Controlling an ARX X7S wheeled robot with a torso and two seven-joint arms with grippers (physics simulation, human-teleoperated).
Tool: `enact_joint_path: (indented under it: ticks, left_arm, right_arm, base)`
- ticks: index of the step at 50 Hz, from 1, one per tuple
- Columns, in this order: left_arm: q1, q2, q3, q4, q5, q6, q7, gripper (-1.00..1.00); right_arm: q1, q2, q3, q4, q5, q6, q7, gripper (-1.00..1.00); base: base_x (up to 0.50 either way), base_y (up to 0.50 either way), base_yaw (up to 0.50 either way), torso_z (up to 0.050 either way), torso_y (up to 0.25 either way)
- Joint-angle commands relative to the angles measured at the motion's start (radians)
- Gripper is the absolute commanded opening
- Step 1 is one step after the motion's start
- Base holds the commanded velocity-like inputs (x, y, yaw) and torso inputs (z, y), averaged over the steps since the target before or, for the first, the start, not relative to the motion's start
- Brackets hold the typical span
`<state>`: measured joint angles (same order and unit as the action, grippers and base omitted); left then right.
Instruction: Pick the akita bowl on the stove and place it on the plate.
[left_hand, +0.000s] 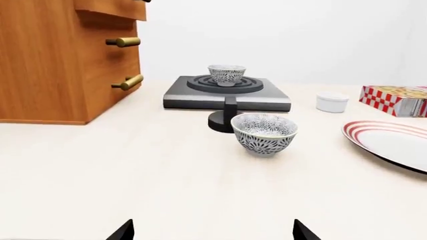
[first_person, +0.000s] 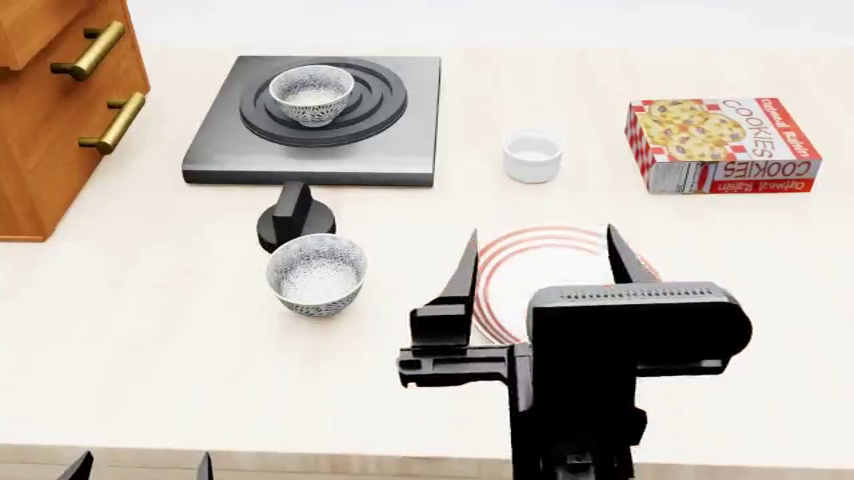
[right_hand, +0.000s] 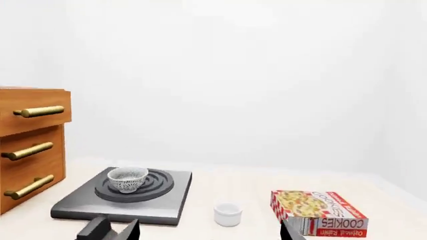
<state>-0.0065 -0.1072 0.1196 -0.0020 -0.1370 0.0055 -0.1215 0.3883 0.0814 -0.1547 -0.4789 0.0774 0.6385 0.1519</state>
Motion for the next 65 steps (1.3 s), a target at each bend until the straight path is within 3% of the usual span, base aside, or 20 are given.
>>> enact_joint_path:
  ticks: [1, 9, 13, 17, 22, 25, 31, 65]
  left_arm:
    - [-0.003, -0.01, 0.011, -0.002, -0.013, 0.0, -0.012, 1.0]
    - [-0.003, -0.017, 0.023, 0.003, -0.015, -0.003, -0.02, 1.0]
    - [-0.004, -0.019, 0.026, -0.001, -0.017, 0.001, -0.023, 1.0]
    - [-0.005, -0.023, 0.03, 0.003, -0.019, -0.003, -0.028, 1.0]
    - [-0.009, -0.025, 0.035, -0.007, -0.019, 0.004, -0.032, 1.0]
    - [-0.005, -0.028, 0.037, 0.007, -0.022, -0.005, -0.037, 1.0]
    - [-0.008, -0.031, 0.041, -0.007, -0.026, 0.006, -0.04, 1.0]
    - [-0.01, -0.05, 0.058, -0.002, -0.055, 0.008, -0.062, 1.0]
  right_arm:
    - [0.332, -0.009, 0.032, -0.121, 0.029, 0.354, 0.029, 1.0]
    - [0.564, 0.052, 0.119, -0.14, 0.109, 0.61, -0.048, 1.0]
    - [0.571, 0.097, 0.133, -0.156, 0.112, 0.642, -0.06, 1.0]
    - [0.454, 0.182, 0.116, -0.191, 0.081, 0.593, -0.058, 1.0]
    - [0.328, 0.167, 0.218, -0.215, 0.087, 0.574, -0.048, 1.0]
    - [0.304, 0.172, 0.226, -0.228, 0.085, 0.601, -0.043, 1.0]
    - [0.225, 0.183, 0.226, -0.202, 0.076, 0.501, -0.049, 1.0]
    - [0.145, 0.194, 0.214, -0.201, 0.08, 0.367, -0.054, 1.0]
  base:
    - [0.0, 0.0, 0.0, 0.0, 0.0]
    - [0.0, 0.0, 0.0, 0.0, 0.0]
    - [0.0, 0.0, 0.0, 0.0, 0.0]
    - [0.0, 0.0, 0.0, 0.0, 0.0]
    - [0.0, 0.0, 0.0, 0.0, 0.0]
    - [0.0, 0.0, 0.0, 0.0, 0.0]
    - [0.0, 0.0, 0.0, 0.0, 0.0]
    - [0.0, 0.0, 0.0, 0.0, 0.0]
